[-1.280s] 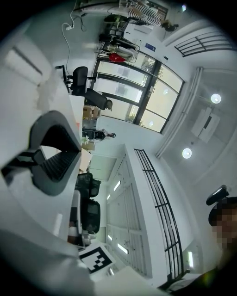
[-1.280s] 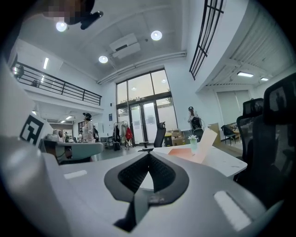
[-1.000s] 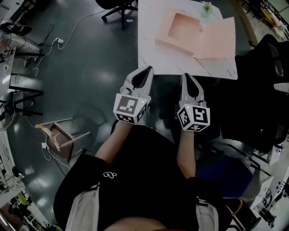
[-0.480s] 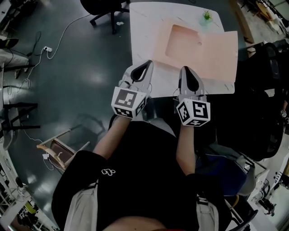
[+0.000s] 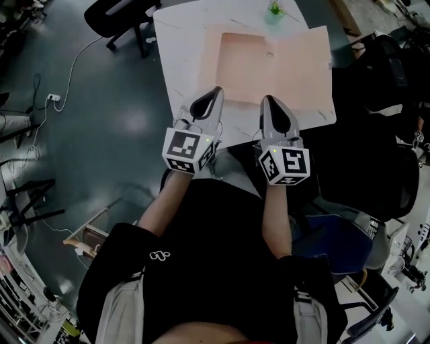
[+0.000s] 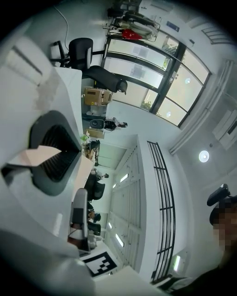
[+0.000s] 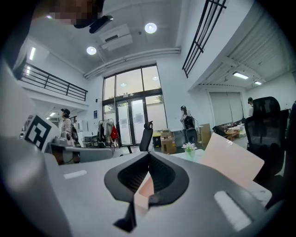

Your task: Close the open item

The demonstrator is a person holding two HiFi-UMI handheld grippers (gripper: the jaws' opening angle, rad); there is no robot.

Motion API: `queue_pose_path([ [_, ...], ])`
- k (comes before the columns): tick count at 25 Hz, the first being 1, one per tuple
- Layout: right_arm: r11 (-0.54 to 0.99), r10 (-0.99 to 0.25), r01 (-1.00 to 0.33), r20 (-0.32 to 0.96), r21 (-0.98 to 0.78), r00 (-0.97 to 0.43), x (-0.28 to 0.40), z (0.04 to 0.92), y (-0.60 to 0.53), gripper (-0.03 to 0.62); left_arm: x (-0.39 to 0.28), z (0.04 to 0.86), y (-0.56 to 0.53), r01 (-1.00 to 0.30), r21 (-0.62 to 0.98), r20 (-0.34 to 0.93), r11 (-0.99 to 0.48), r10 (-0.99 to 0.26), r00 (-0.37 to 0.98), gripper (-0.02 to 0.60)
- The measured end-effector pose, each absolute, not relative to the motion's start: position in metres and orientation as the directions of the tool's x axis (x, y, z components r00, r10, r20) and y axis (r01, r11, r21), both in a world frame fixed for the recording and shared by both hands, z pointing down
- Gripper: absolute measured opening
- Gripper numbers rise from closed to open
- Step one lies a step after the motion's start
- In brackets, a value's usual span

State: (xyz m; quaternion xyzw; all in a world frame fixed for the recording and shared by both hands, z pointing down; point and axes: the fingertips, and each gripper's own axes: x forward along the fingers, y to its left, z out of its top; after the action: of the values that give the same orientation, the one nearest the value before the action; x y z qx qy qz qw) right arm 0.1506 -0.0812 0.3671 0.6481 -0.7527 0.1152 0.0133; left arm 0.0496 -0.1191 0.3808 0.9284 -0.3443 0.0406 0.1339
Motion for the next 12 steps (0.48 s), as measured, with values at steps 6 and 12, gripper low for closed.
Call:
queue_pose_path([
  [6,0.051,-0.982,-0.986,0.173,-0.159,-0.079,0.196,0.369,-0.069,0.005,0.094,0.384,-0.116,-0.587,0.235,0.168,-0.774,-0.563,0.809,-0.014],
  [12,-0.035,-0.979,-0.984,0.205,-0.177,-0.002,0.24,0.385,-0.057,0.044,0.124,0.389,-0.113,-0.556,0.24,0.176,-0.796,-0.527,0.831,-0.014],
])
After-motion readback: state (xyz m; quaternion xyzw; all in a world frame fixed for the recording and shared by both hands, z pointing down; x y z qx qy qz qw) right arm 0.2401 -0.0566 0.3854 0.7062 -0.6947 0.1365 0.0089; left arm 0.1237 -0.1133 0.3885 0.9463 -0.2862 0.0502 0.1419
